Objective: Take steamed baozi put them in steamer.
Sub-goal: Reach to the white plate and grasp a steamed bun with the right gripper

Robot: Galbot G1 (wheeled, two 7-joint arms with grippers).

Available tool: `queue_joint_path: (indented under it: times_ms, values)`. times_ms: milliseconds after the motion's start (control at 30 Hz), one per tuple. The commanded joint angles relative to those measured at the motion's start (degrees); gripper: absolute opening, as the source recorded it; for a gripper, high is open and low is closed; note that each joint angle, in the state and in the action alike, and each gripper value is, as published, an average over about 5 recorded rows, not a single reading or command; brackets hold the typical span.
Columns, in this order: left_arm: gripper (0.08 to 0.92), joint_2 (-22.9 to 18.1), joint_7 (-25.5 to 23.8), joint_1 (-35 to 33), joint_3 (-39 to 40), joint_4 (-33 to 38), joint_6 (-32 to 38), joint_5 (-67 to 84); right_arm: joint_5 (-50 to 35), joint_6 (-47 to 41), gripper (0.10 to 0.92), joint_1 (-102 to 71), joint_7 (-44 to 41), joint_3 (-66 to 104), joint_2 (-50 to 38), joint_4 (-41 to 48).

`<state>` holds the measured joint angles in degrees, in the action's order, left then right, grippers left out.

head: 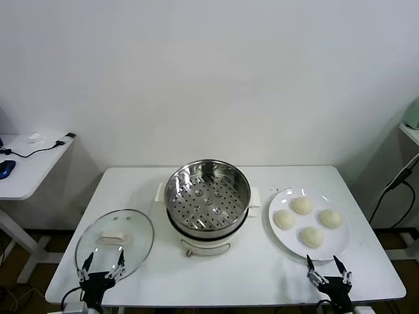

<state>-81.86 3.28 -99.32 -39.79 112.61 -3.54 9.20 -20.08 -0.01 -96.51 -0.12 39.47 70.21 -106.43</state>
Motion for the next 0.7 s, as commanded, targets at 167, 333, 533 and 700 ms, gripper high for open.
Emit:
queue_joint_path:
  times_ms: [167,333,533,700]
  values:
    - [0.823,0.06,-0.02,0.11,0.30,0.03,0.28,-0.16,2.71,-14.55,0.823,18.61,0.30,1.91,-12.25,0.43]
    - [0.823,0.46,-0.06,0.30,0.39,-0.07,0.61,-0.11,3.36,-17.48,0.823,34.29,-3.08,-5.87,-23.56,8.63]
    - [0.823,0.41,-0.11,0.47,0.48,-0.11,0.52,-0.08,8.93,-15.75,0.823,52.30,-21.19,-25.28,-36.83,19.33]
    - [0.823,0.12,-0.15,0.28,0.29,0.03,0.39,0.03,15.47,-8.74,0.823,68.85,-40.62,-46.38,-44.28,27.67]
